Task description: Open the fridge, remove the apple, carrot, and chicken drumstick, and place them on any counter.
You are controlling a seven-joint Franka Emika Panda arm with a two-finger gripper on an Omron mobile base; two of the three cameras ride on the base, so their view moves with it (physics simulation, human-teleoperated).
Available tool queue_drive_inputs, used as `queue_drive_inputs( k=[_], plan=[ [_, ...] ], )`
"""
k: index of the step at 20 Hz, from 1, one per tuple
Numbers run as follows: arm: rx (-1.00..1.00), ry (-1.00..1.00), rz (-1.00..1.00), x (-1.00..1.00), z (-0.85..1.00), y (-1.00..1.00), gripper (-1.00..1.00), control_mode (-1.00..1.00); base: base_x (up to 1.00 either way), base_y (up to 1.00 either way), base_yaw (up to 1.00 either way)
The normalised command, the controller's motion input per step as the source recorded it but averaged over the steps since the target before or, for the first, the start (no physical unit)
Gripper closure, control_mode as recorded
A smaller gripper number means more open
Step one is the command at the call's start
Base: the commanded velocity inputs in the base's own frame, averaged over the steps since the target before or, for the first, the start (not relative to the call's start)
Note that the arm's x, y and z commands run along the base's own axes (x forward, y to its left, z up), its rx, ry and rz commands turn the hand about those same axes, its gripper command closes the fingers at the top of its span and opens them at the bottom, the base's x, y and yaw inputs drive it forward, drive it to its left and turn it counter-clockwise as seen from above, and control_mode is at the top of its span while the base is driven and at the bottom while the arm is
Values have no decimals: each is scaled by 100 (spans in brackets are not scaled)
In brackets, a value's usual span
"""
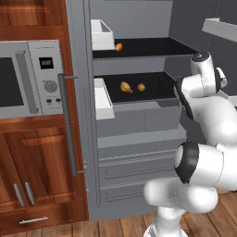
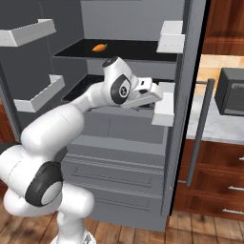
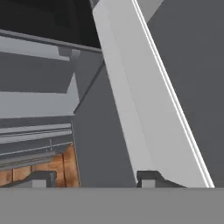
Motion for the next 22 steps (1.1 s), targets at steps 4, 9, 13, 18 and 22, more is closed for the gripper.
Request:
queue_drive_inputs(
  k=[4, 9, 13, 18, 22],
  plan=[
    [0, 0, 0, -68, 14, 64, -100, -100, 0, 0, 0],
    [2, 11, 11, -19, 30, 100, -100, -100, 0, 0, 0],
    [18, 13, 11, -14, 3, 100, -100, -100, 0, 0, 0],
    [27, 8, 10, -20, -1, 69, -100, -100, 0, 0, 0],
    [28, 0, 4, -1, -22, 6, -100, -100, 0, 0, 0]
  ],
)
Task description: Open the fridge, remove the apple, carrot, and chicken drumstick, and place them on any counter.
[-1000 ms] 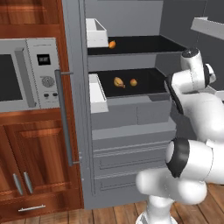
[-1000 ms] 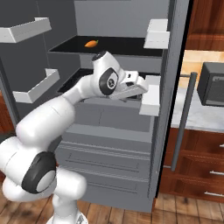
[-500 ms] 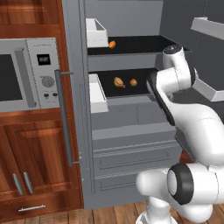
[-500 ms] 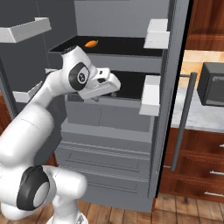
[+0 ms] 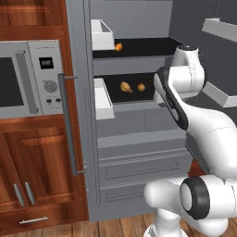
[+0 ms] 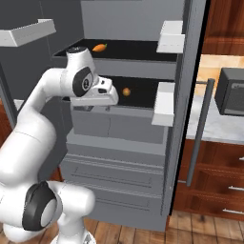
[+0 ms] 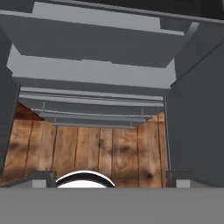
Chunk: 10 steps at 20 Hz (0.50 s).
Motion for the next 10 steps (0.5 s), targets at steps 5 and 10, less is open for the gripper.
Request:
queue_drive_inputs(
  k=[5, 10],
  plan=[
    [20, -1, 1, -3, -38, -4, -100, -100, 0, 0, 0],
    [0, 0, 0, 0, -3, 0, -100, 100, 54, -1, 0]
  ],
)
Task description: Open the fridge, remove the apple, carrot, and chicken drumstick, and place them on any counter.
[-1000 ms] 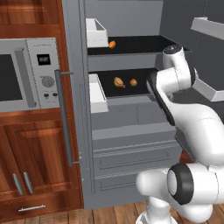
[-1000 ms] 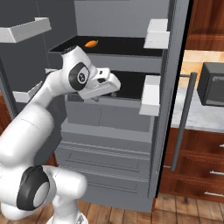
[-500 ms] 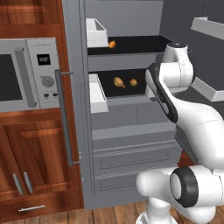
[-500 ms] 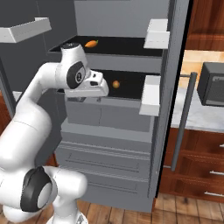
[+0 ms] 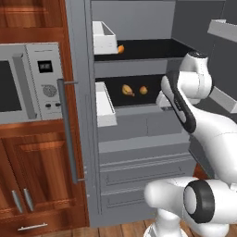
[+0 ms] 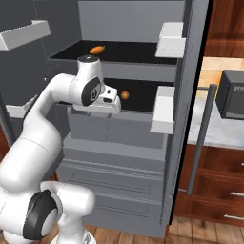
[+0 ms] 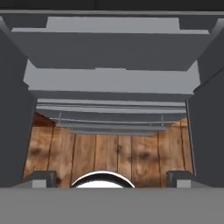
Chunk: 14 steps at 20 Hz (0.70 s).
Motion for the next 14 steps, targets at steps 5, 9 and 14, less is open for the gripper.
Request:
queue_drive_inputs(
  k=[5, 9, 14],
  plan=[
    [0, 0, 0, 0, 0, 0, -100, 100, 100, 0, 0],
    [0, 0, 0, 0, 0, 0, -100, 100, 92, 0, 0],
    [0, -3, 0, -6, 0, 1, -100, -100, 49, 8, 0]
  ],
)
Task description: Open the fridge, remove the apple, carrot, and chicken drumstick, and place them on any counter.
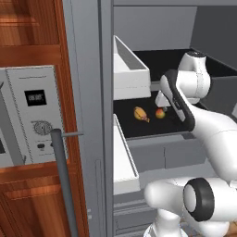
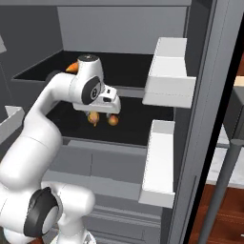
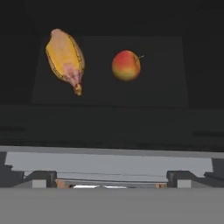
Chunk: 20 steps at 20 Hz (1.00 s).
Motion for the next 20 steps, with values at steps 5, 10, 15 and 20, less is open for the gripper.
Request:
queue_drive_inputs(
  k=[5, 10, 15, 20],
  plan=[
    [0, -47, 0, -92, 39, 4, -100, -100, 0, 0, 0],
    [0, -51, 0, -25, 97, 32, -100, -100, 0, 0, 0],
    [0, -49, 0, 20, 97, 57, -100, -100, 0, 0, 0],
    [0, -21, 0, 86, 47, 47, -100, -100, 0, 0, 0]
  ],
)
